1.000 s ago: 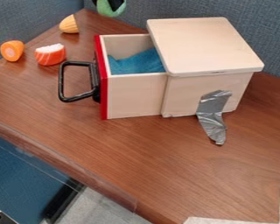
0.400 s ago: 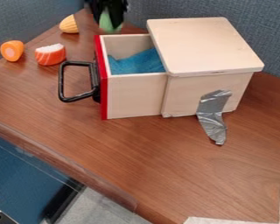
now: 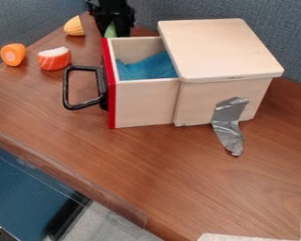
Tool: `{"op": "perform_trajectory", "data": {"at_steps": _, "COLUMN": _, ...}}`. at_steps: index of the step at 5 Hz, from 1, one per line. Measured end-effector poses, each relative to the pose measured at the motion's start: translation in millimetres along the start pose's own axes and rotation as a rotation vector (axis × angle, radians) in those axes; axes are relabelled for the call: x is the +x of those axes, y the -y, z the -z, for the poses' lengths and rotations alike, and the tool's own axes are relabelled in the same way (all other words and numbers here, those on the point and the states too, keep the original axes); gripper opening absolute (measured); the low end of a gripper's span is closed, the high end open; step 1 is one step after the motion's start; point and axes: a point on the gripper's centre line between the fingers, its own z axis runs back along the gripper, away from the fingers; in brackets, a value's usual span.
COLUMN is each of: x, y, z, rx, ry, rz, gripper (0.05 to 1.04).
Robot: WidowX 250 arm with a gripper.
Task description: Put the green object behind the drawer
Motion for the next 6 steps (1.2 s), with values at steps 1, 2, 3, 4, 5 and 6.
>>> {"op": "perform_trajectory", "data": {"at_steps": 1, "x": -3, "y": -1, "z": 4, "rx": 0.007, "ry": -0.007, "rz": 0.006, "gripper": 0.559}}
{"op": "perform_trajectory", "data": {"at_steps": 2, "x": -4, "y": -2, "z": 5, "rx": 0.012, "ry": -0.008, "rz": 0.011, "gripper": 0.631}}
{"op": "perform_trajectory", "data": {"at_steps": 3, "x": -4, "y": -1, "z": 5, "rx": 0.007, "ry": -0.007, "rz": 0.01, "gripper": 0.928}}
{"op": "perform_trajectory", "data": {"at_steps": 4, "x": -5, "y": 2, "z": 7, "rx": -0.013, "ry": -0.008, "rz": 0.013, "gripper": 1.011}}
{"op": "perform_trajectory", "data": {"at_steps": 5, "x": -6, "y": 7, "z": 2, "rx": -0.035, "ry": -0.002, "rz": 0.02, "gripper": 1.005}}
{"op": "perform_trajectory", "data": {"at_steps": 6, "x": -1, "y": 12, "z": -25, "rx": -0.056, "ry": 0.049, "rz": 0.031, "gripper": 1.001}}
